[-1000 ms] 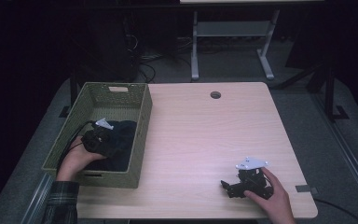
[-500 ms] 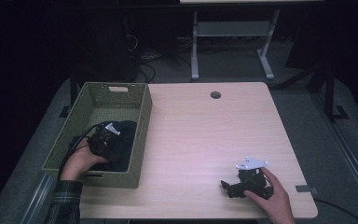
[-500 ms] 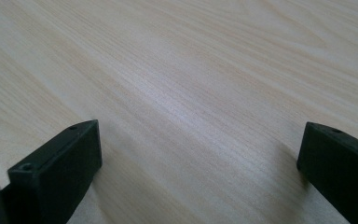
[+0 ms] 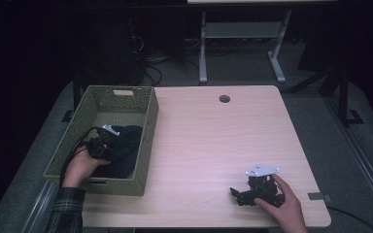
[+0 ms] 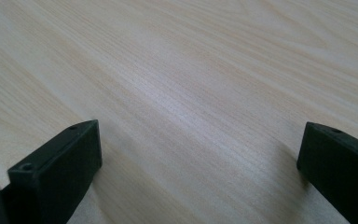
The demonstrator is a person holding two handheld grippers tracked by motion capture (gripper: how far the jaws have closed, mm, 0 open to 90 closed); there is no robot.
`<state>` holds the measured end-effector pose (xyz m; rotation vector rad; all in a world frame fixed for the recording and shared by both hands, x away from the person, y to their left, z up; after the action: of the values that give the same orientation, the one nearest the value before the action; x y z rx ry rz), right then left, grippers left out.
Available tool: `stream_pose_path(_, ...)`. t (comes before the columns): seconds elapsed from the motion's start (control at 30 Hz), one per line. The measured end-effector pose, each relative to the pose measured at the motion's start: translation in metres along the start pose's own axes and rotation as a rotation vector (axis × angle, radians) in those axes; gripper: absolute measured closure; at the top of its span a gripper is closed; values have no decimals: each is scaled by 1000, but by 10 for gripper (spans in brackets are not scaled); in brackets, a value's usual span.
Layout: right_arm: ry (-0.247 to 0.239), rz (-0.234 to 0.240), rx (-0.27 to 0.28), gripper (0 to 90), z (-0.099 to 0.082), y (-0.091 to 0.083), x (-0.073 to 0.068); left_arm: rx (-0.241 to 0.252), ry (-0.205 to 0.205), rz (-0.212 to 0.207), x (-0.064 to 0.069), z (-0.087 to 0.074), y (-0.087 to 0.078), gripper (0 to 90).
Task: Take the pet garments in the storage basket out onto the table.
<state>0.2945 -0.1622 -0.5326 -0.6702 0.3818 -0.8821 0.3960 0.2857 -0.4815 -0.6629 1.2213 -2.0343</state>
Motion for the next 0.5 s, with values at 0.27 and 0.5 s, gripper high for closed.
stream_pose_path(0.27,0,0,0,0,0,0,0,115,-45,-24,-4,8,-15,667)
stream_pose_path(0.5,0,0,0,0,0,0,0,255,-77,-26,-8,16,-33,676)
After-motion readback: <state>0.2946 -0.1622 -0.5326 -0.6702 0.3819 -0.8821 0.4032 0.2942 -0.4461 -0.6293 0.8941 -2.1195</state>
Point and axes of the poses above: each handheld gripper's, and its own axes: y roughly forward along the jaws, z roughly out of its top, x roughly to its right, the point moved 7 cm from there along y, roughly forward along the jaws, and after that the axes turned 3 degrees about x, right-handed, at the moved point
